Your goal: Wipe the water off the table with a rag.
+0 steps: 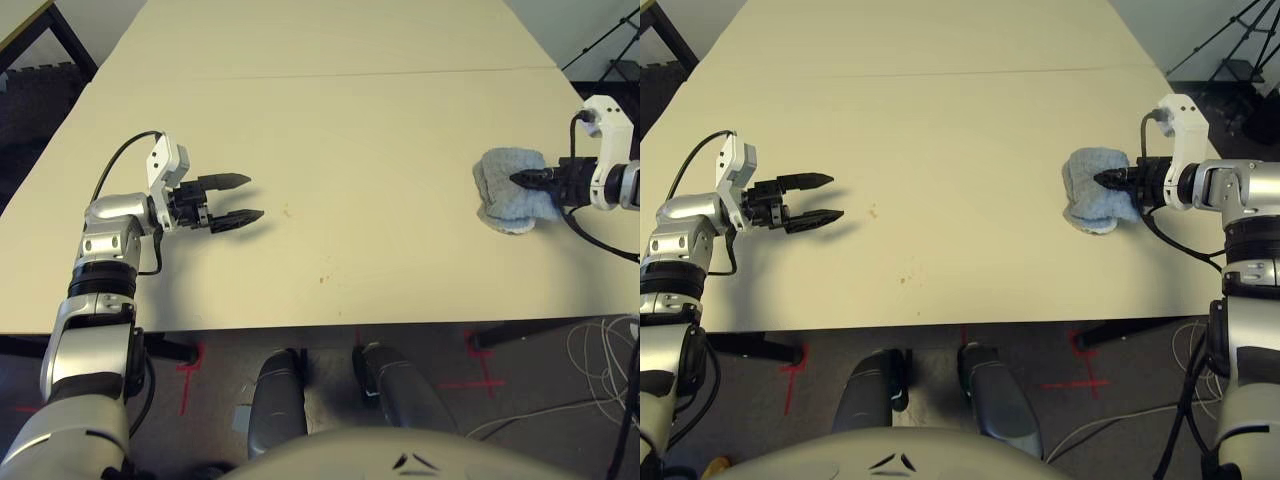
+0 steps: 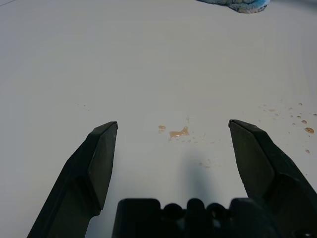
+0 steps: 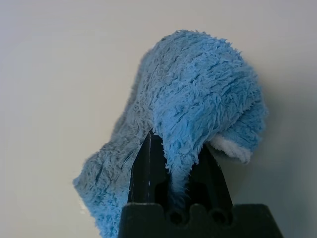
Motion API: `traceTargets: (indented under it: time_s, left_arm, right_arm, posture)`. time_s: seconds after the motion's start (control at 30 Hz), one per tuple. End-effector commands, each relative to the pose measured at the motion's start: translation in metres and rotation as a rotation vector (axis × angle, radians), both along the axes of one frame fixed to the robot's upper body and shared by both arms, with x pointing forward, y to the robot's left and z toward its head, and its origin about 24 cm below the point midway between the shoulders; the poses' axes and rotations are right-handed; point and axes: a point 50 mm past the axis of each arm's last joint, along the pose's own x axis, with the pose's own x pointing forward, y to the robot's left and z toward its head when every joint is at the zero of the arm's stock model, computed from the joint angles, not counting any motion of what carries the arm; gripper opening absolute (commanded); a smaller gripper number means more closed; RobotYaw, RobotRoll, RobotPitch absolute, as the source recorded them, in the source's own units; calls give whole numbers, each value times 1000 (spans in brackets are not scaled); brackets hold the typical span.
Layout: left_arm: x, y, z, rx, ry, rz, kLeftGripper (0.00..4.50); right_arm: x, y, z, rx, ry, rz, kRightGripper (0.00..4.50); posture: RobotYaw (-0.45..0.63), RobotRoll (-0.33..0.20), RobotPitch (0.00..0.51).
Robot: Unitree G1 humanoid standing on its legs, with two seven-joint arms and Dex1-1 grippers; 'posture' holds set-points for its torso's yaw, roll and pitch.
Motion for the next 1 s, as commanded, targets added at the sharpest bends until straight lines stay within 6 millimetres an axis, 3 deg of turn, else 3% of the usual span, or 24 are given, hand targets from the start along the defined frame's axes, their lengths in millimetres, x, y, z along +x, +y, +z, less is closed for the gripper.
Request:
traceTargets:
  time_s: [0.03, 0.07, 0.37, 0.53, 0.7, 1.0]
  left_arm:
    - [-1, 5, 2, 23, 6, 7, 4500]
    - [-1, 5, 2, 22, 5, 9, 4500]
    - [8, 10, 12, -78, -120, 212, 4500]
    - [12, 16, 18, -174, -226, 416, 4500]
    - [18, 34, 22, -227, -325, 726, 4500]
    - [17, 66, 20, -197, -404, 1104, 4500]
  right_arm:
    - [-2, -7, -9, -55, -2, -27, 861]
    - [-1, -8, -10, -62, -13, -30, 1053]
    - [-5, -26, 15, -93, -278, -57, 4476]
    - [-10, -36, 26, -56, -516, -138, 4476]
    - [-14, -38, 28, -72, -738, -205, 4476]
    - [-20, -22, 16, -50, -906, -261, 4476]
  posture:
    - [-243, 0, 134]
    - [-243, 0, 134]
    - [-247, 0, 139]
    - [-246, 0, 148]
    - [-233, 0, 166]
    - [-214, 0, 178]
